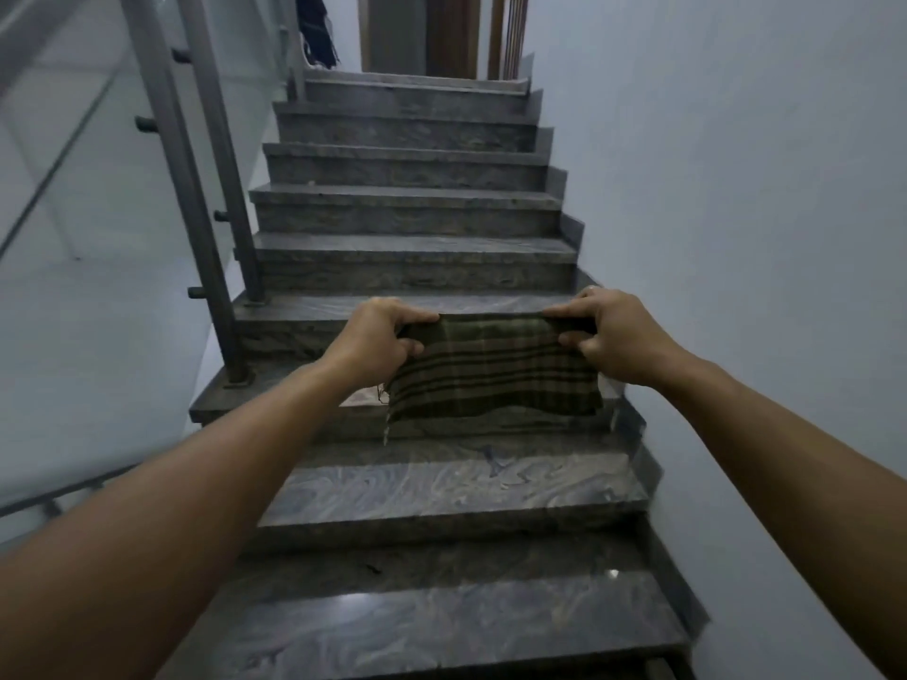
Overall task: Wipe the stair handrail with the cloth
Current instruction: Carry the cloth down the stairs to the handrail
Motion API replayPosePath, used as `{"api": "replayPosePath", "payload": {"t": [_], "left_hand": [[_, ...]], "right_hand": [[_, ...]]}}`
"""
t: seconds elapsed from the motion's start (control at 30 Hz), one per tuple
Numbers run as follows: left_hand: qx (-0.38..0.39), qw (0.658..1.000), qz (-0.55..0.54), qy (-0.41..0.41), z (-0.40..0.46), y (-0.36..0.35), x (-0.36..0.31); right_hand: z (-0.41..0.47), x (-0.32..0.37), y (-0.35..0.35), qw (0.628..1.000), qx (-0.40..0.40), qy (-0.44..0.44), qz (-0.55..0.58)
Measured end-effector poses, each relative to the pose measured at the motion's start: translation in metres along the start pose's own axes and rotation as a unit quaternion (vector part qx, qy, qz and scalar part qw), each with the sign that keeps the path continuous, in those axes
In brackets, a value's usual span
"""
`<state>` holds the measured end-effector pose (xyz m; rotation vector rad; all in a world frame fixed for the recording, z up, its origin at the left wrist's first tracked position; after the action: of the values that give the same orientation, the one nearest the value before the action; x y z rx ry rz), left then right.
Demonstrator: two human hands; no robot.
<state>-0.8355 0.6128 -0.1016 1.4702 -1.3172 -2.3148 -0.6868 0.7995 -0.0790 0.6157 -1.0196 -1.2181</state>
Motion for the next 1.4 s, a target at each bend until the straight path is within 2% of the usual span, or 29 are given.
{"api": "replayPosePath", "payload": {"t": [0.23,0.43,0.8,1.07,1.4], "left_hand": [[-0.047,0.997,0.048,0.034,0.099,0.104,0.023],[-0.081,0.995,0.028,0.054,0.173,0.179,0.025],[-0.154,0.981,0.043,0.109,0.31,0.284,-0.01],[-0.18,0.976,0.047,0.113,0.416,0.372,-0.026],[-0.2,0.974,0.072,0.078,0.564,0.479,-0.079]], "right_hand": [[0.159,0.021,-0.011,0.999,0.009,0.037,0.038],[0.271,0.031,-0.001,0.994,0.027,0.072,0.073],[0.469,0.019,0.037,0.986,0.023,0.137,0.094],[0.616,0.021,0.067,0.981,0.007,0.171,0.095],[0.787,0.014,0.135,0.983,-0.026,0.157,0.089]]}}
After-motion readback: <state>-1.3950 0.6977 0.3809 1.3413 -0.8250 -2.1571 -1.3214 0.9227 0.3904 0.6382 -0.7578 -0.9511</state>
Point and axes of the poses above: each hand's wrist, its own z-axis towards the middle knuckle, its own y-axis out of the back of the hand, x = y × z, the point moved 8 cm from there along z, towards the middle knuckle, and after that the axes turned 12 degrees about y, right-handed, at the moved point
